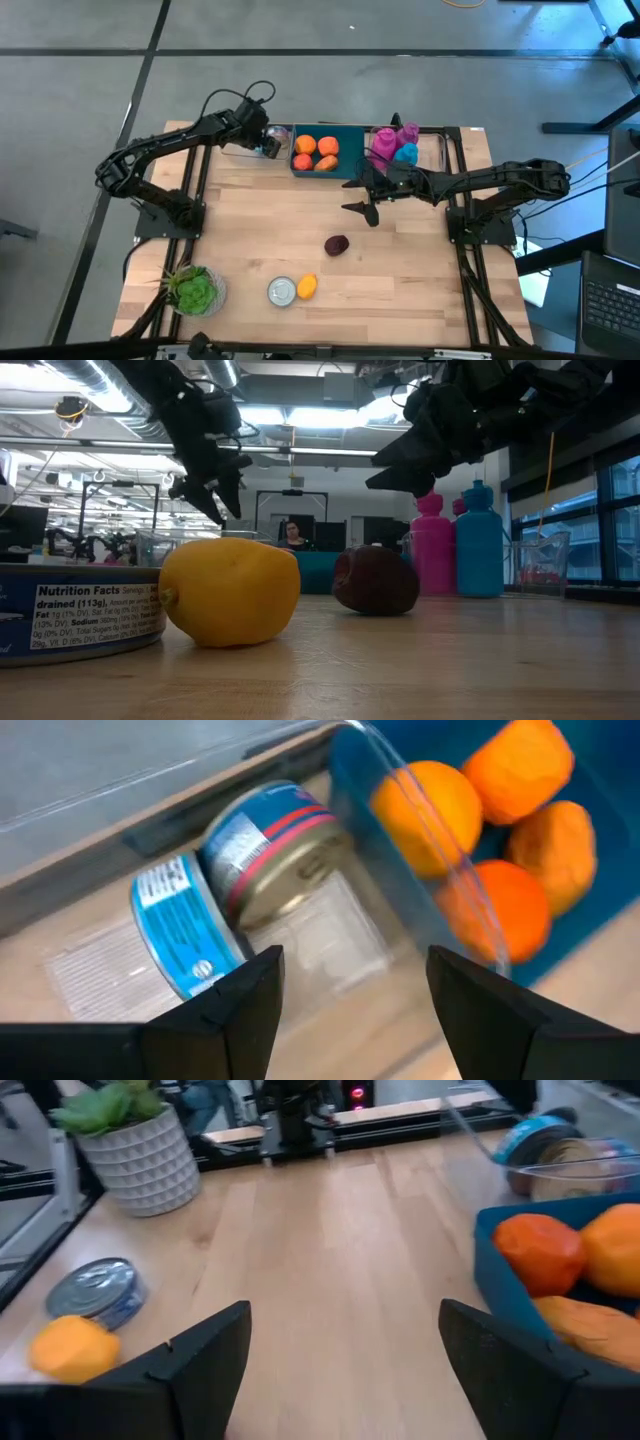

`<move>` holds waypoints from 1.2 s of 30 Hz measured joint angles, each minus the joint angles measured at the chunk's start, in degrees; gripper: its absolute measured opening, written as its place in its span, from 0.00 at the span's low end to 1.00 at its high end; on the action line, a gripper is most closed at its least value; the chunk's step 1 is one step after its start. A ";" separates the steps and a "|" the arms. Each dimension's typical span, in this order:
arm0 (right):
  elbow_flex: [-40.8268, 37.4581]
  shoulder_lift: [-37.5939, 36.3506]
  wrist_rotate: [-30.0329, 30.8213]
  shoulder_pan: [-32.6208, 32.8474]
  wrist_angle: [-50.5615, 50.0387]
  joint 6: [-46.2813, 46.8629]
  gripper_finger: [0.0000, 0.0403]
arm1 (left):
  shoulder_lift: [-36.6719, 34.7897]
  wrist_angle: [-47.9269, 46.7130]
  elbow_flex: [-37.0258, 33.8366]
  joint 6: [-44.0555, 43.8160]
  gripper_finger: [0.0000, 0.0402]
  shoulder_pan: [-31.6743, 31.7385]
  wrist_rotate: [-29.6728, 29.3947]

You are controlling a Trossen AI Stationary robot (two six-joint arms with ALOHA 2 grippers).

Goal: Pick & Place Food Item
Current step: Put the apple into the blue bin

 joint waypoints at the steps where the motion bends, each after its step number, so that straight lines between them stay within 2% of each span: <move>1: 0.00 0.00 0.72 0.00 0.01 -0.14 0.80 | -0.68 -0.40 0.00 -0.02 0.59 -0.28 0.31; 7: 0.00 0.00 4.30 0.00 0.62 -0.31 0.80 | -5.07 -0.53 0.00 0.97 0.59 -2.05 4.28; 20: 0.01 0.00 4.30 0.00 1.27 -0.29 0.80 | -6.70 0.60 0.00 0.21 0.59 -2.74 4.70; 24: 0.01 0.00 4.30 0.00 1.29 0.61 0.80 | -6.70 4.27 0.00 -5.26 0.58 -2.74 3.12; 27: 0.01 0.00 4.28 0.00 1.79 0.42 0.80 | -7.12 8.07 0.00 -3.69 0.58 -3.42 5.09; 31: 0.01 0.00 5.63 0.00 4.43 -0.27 0.80 | -11.15 13.01 -0.05 0.76 0.58 -6.69 5.22; 36: 0.01 -0.54 6.00 -0.06 8.61 -1.59 0.80 | -21.34 16.69 -1.60 7.61 0.58 -14.30 0.85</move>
